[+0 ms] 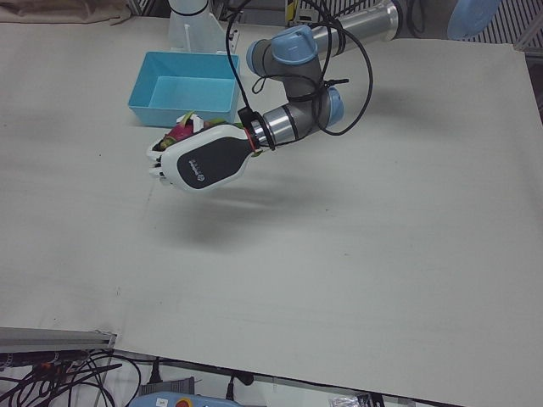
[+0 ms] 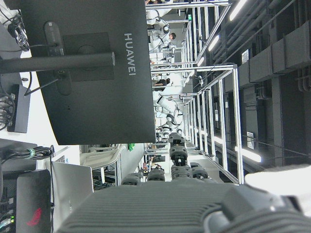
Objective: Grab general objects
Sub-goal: 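Lift the dragon fruit with the left hand off the table, then carry the dragon fruit with the left hand over the blue tray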
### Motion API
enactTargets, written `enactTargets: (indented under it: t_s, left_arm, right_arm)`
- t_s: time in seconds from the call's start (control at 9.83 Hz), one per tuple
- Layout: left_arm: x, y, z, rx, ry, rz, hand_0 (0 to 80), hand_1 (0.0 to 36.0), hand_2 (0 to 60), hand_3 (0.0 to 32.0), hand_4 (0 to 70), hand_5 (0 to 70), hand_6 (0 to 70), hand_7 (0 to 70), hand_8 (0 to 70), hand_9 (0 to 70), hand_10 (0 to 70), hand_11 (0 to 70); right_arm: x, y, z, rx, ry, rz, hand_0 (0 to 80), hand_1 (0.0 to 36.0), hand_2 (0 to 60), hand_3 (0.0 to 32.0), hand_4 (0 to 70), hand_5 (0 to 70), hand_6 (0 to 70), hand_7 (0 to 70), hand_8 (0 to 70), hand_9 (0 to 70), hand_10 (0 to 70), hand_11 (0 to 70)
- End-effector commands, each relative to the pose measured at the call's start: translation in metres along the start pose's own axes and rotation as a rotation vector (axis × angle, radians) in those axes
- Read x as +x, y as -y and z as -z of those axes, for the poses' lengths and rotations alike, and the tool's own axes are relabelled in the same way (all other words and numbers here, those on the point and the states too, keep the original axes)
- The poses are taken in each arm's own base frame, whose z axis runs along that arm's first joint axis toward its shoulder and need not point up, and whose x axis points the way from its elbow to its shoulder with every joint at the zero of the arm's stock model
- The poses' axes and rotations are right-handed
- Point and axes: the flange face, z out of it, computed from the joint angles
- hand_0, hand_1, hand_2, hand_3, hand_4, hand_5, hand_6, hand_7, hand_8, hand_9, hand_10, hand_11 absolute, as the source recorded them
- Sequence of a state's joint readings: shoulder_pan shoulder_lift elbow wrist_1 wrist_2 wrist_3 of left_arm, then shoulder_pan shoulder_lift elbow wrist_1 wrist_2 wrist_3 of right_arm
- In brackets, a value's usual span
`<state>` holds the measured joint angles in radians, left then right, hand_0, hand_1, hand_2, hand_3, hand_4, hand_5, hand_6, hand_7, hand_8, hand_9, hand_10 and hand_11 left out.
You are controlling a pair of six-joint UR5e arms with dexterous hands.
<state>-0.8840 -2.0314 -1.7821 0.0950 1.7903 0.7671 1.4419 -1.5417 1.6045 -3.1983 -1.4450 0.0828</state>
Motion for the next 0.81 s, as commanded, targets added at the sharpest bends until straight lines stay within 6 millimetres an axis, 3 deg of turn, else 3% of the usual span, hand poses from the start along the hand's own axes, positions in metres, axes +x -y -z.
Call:
enactTargets:
  t_s: [0.0,0.2,0.31,0.41,0.71]
  left_arm:
    - [-0.028,-0.067,-0.050,-0.178,0.057,0.107,42.2,0.0,51.6,0.0,70.0,70.0,70.0,70.0,70.0,70.0,70.0,70.0]
    - [-0.056,-0.131,-0.090,-0.273,0.092,0.158,45.9,0.0,55.3,0.0,70.0,70.0,70.0,70.0,70.0,70.0,70.0,70.0]
    - [-0.072,-0.155,-0.097,-0.307,0.111,0.182,46.7,0.0,56.3,0.0,70.0,70.0,70.0,70.0,70.0,70.0,70.0,70.0]
    - [-0.081,-0.177,-0.099,-0.340,0.121,0.201,47.0,0.4,56.4,0.0,70.0,70.0,70.0,70.0,70.0,70.0,70.0,70.0]
    - [-0.094,-0.214,-0.098,-0.406,0.121,0.227,46.9,0.0,57.4,0.0,70.0,70.0,70.0,70.0,70.0,70.0,70.0,70.0]
  right_arm:
    - [0.000,-0.001,0.000,-0.002,0.000,0.000,0.0,0.0,0.0,0.0,0.0,0.0,0.0,0.0,0.0,0.0,0.0,0.0]
    - [0.000,0.000,0.000,0.000,0.000,0.000,0.0,0.0,0.0,0.0,0.0,0.0,0.0,0.0,0.0,0.0,0.0,0.0]
    - [0.000,-0.001,0.000,-0.002,0.000,0.000,0.0,0.0,0.0,0.0,0.0,0.0,0.0,0.0,0.0,0.0,0.0,0.0]
    - [0.000,-0.001,0.000,-0.002,0.000,0.000,0.0,0.0,0.0,0.0,0.0,0.0,0.0,0.0,0.0,0.0,0.0,0.0]
    - [0.000,-0.001,0.000,-0.002,0.000,0.000,0.0,0.0,0.0,0.0,0.0,0.0,0.0,0.0,0.0,0.0,0.0,0.0]
